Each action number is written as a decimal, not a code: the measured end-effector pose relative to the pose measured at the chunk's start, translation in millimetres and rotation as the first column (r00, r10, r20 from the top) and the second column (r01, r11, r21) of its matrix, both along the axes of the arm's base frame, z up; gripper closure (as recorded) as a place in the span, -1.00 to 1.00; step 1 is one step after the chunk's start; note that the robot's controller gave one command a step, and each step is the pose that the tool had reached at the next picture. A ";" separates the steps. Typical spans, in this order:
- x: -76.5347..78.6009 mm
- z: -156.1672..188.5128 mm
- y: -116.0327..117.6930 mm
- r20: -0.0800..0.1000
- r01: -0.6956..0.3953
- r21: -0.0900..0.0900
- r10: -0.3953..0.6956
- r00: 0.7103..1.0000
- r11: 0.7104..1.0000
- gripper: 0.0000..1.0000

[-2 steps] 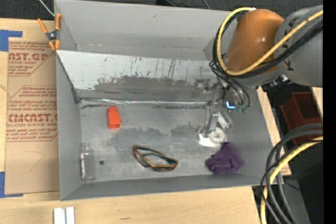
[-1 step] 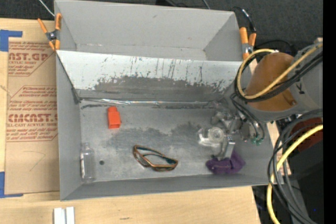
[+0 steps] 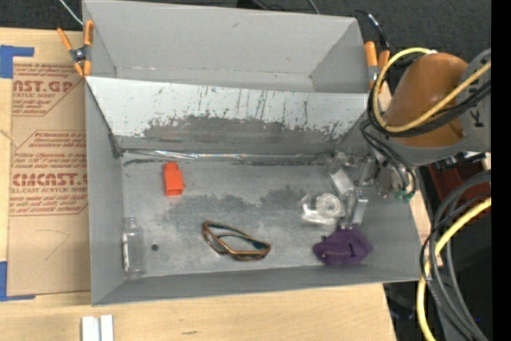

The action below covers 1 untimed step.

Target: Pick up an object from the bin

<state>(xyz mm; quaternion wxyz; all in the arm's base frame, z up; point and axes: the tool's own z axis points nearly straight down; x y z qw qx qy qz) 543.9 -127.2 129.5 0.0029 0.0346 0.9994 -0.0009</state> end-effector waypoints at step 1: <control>-7.1 -61.3 -5.9 -0.011 0.038 0.004 -0.038 0.999 0.999 -1.00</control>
Offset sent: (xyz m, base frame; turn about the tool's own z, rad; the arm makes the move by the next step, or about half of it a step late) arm 0.0110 -0.0015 -0.0595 0.0469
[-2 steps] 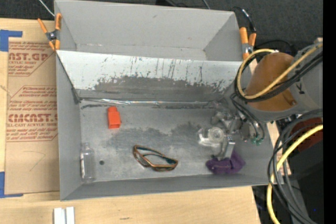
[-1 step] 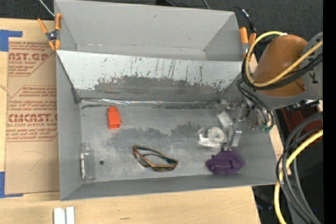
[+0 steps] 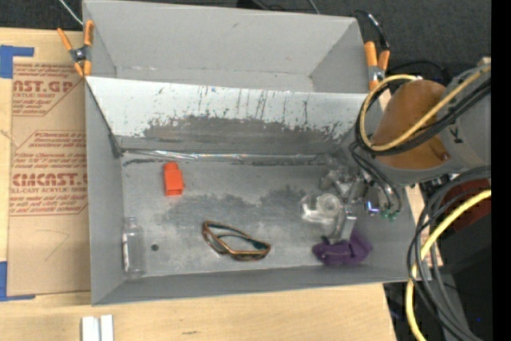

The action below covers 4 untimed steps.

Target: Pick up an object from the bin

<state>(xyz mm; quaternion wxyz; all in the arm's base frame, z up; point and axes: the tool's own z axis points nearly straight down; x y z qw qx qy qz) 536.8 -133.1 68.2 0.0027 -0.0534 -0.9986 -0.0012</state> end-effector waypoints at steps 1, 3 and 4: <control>18.5 1.4 5.9 0.013 0.008 -0.003 -0.008 1.000 1.000 -1.00; 0.3 -0.3 0.7 0.001 0.000 0.000 0.000 1.000 1.000 1.00; -0.5 3.2 0.9 -0.002 0.000 0.000 0.000 1.000 1.000 1.00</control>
Offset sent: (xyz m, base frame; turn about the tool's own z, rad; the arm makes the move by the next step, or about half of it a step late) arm 0.0000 0.0000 0.0000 0.0000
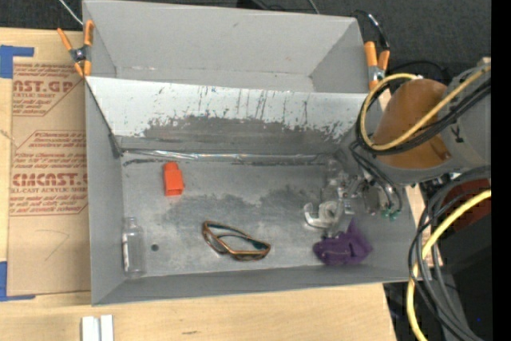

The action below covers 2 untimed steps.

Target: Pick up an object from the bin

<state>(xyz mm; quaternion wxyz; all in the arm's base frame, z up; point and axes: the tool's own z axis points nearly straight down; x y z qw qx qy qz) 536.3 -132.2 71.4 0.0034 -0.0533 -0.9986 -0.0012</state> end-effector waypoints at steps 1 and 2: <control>0.4 7.9 0.1 0.002 0.000 -0.001 0.000 1.000 1.000 1.00; 1.1 11.7 -0.1 0.003 0.000 -0.001 0.000 1.000 1.000 1.00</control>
Offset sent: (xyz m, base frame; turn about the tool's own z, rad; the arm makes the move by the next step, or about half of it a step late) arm 0.0001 0.0001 0.0086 0.0000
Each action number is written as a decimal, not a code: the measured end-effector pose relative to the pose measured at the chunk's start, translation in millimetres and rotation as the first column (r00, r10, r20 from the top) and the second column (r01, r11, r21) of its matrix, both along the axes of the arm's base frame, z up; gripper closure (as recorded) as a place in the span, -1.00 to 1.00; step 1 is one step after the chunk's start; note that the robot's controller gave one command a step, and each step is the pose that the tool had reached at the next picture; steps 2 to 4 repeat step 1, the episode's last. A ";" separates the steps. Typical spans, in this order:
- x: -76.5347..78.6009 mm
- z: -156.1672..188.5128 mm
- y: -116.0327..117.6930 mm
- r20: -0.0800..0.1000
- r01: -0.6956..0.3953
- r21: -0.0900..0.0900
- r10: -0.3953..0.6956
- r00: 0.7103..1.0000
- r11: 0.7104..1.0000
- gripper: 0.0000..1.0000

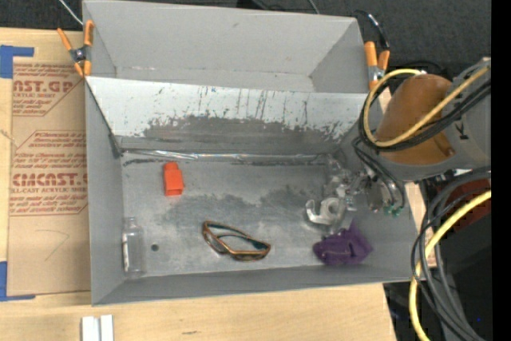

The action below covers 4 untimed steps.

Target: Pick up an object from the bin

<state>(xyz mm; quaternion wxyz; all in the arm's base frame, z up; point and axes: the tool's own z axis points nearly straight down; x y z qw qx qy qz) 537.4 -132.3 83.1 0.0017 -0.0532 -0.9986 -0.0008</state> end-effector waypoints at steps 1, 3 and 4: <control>-1.0 6.0 0.3 -0.003 0.000 0.001 0.000 1.000 1.000 1.00; -1.0 6.0 0.3 -0.003 0.000 0.001 0.000 1.000 1.000 1.00; -1.0 6.0 0.3 -0.003 0.000 0.001 0.000 1.000 1.000 1.00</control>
Offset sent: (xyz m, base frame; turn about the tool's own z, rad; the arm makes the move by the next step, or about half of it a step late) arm 0.0000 -0.0001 0.0091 0.0000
